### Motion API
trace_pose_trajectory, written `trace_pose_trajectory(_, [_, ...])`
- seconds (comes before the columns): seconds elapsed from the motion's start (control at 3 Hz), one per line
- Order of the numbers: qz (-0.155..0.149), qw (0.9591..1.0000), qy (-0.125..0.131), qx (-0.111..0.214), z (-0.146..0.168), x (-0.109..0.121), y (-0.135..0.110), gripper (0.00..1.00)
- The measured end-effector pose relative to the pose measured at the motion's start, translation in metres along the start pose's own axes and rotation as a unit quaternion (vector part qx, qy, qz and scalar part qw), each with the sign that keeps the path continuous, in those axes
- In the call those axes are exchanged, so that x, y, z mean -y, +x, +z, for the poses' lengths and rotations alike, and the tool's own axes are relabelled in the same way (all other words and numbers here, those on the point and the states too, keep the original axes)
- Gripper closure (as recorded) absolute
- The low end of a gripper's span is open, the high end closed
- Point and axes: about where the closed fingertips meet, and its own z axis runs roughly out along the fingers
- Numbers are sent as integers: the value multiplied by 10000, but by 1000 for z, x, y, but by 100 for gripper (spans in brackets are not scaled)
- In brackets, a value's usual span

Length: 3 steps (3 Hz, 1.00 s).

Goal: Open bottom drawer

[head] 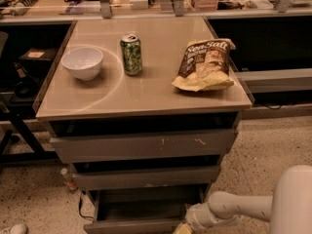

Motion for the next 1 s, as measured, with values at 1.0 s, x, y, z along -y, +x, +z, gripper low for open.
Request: trace_pose_trajectory(1.0, [100, 9984, -227, -510, 33, 5, 22, 0])
